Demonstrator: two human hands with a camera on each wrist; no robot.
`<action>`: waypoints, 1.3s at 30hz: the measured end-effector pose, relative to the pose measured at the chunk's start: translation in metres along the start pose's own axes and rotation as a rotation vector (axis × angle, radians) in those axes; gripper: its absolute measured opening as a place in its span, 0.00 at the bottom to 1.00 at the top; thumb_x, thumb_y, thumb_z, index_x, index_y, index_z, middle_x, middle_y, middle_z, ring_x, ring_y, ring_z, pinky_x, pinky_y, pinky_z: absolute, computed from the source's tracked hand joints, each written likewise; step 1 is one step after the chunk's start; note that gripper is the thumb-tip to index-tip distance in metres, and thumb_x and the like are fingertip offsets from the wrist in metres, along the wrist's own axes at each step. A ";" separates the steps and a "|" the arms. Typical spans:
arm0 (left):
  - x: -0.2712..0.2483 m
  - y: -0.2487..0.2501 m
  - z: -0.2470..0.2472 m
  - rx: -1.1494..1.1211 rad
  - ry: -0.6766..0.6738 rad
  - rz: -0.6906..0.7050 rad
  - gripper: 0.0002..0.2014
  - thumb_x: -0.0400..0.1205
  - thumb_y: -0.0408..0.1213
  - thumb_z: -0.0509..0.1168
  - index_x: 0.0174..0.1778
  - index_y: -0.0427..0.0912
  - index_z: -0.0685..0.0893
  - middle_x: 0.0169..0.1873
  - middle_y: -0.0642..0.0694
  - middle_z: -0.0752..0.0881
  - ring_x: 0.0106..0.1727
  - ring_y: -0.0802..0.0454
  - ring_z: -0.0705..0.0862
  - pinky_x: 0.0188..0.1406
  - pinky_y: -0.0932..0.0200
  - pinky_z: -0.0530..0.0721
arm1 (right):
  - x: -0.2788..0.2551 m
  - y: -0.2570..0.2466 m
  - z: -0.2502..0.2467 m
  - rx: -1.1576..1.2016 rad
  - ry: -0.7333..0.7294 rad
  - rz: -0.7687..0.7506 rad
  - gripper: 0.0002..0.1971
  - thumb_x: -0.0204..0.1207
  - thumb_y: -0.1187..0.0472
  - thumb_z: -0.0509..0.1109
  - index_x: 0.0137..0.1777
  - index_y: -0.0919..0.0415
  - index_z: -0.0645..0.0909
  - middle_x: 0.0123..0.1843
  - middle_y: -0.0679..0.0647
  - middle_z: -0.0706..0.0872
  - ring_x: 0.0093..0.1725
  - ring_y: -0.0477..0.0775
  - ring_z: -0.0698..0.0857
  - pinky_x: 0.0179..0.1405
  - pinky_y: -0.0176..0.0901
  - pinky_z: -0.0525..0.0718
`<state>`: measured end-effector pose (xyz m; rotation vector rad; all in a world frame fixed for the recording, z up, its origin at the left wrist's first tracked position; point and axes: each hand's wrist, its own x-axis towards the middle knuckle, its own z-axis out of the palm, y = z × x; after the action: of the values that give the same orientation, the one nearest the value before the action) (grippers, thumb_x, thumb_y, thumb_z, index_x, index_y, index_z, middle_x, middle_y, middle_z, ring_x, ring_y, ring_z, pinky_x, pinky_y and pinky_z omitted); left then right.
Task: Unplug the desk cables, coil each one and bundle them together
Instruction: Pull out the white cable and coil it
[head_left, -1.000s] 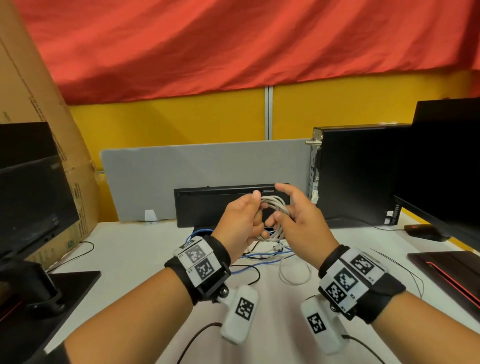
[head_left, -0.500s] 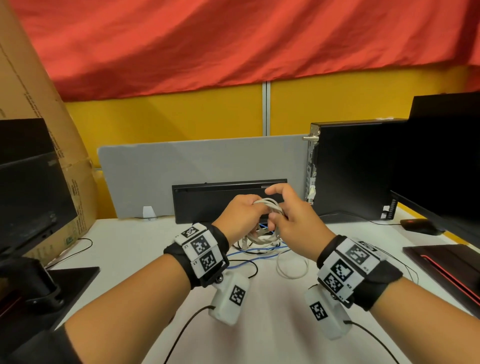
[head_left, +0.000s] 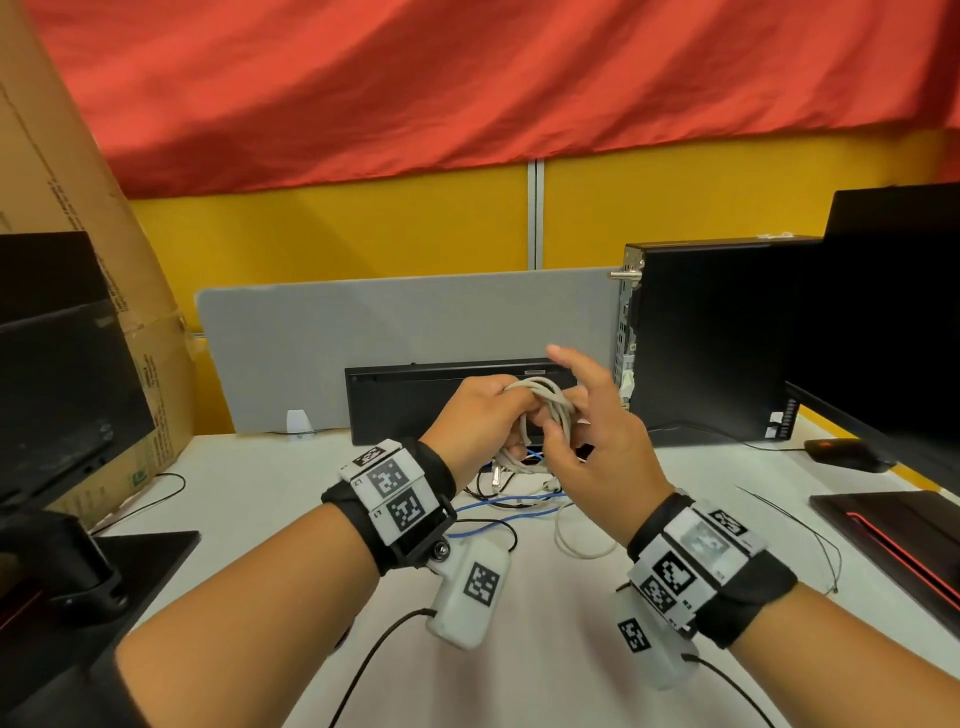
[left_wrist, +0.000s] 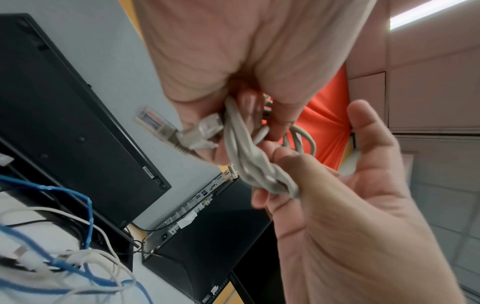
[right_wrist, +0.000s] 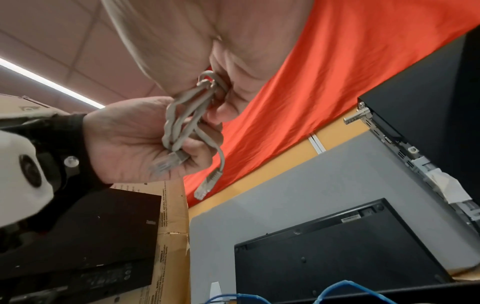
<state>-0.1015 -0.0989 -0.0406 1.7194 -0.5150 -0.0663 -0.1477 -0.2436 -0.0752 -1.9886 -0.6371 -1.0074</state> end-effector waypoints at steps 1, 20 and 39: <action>0.000 -0.001 0.001 -0.017 0.018 -0.015 0.12 0.83 0.39 0.62 0.42 0.35 0.84 0.32 0.40 0.82 0.26 0.49 0.77 0.29 0.56 0.78 | 0.001 0.000 -0.002 -0.082 0.037 -0.039 0.35 0.75 0.66 0.72 0.75 0.37 0.63 0.56 0.49 0.80 0.41 0.43 0.81 0.35 0.30 0.81; 0.002 -0.014 0.004 -0.313 0.115 -0.103 0.09 0.79 0.34 0.63 0.33 0.42 0.85 0.26 0.45 0.79 0.26 0.53 0.77 0.24 0.61 0.77 | 0.009 -0.022 0.023 -0.111 -0.091 0.322 0.12 0.77 0.63 0.72 0.33 0.68 0.80 0.39 0.51 0.76 0.43 0.55 0.78 0.46 0.46 0.78; 0.014 -0.021 -0.014 0.294 0.236 0.193 0.24 0.81 0.53 0.67 0.38 0.30 0.80 0.28 0.43 0.77 0.30 0.50 0.73 0.32 0.54 0.75 | 0.020 -0.042 0.004 0.510 0.011 0.755 0.15 0.84 0.65 0.60 0.37 0.66 0.82 0.27 0.56 0.81 0.37 0.55 0.82 0.55 0.45 0.83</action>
<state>-0.0783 -0.0883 -0.0543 1.9219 -0.5305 0.3618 -0.1652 -0.2152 -0.0420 -1.5530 -0.0792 -0.3431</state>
